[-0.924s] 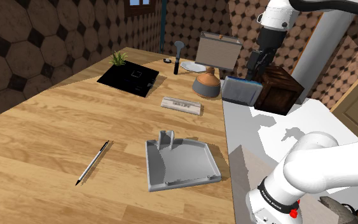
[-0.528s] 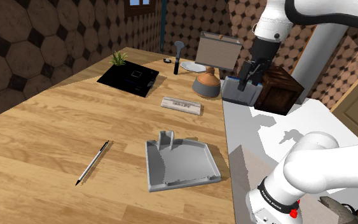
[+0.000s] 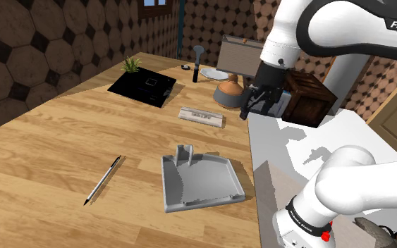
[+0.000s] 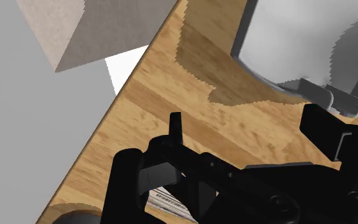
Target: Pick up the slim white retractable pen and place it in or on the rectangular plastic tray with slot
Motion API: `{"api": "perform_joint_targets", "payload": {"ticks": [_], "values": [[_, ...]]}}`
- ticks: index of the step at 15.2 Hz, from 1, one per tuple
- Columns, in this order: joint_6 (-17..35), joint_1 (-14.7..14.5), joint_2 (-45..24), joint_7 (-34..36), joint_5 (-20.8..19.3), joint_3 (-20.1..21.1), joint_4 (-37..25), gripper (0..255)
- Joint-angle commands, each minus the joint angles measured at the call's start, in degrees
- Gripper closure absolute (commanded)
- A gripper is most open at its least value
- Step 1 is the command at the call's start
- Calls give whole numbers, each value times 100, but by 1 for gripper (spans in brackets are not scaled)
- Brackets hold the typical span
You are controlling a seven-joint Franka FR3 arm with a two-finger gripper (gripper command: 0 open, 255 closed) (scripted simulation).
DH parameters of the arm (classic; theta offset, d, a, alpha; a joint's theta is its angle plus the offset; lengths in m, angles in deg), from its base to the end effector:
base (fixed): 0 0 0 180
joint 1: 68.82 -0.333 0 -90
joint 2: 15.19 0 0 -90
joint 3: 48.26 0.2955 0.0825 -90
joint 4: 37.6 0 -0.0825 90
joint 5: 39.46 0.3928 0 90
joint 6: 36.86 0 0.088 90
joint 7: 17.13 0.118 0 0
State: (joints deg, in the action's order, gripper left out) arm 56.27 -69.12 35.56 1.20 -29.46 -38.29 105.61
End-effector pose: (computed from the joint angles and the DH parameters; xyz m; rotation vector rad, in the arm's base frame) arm 0.3029 0.0817 0.5274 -3.0841 0.3293 0.0061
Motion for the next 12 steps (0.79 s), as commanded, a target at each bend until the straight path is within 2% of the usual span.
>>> {"api": "perform_joint_targets", "payload": {"ticks": [1, 6, 12], "values": [[251, -63, 66, 391, 301, 268, 241, 0], [956, -174, -207, 1284, 980, 972, 441, 0], [1944, -180, -893, 2310, 1654, 1886, 372, 0]]}}
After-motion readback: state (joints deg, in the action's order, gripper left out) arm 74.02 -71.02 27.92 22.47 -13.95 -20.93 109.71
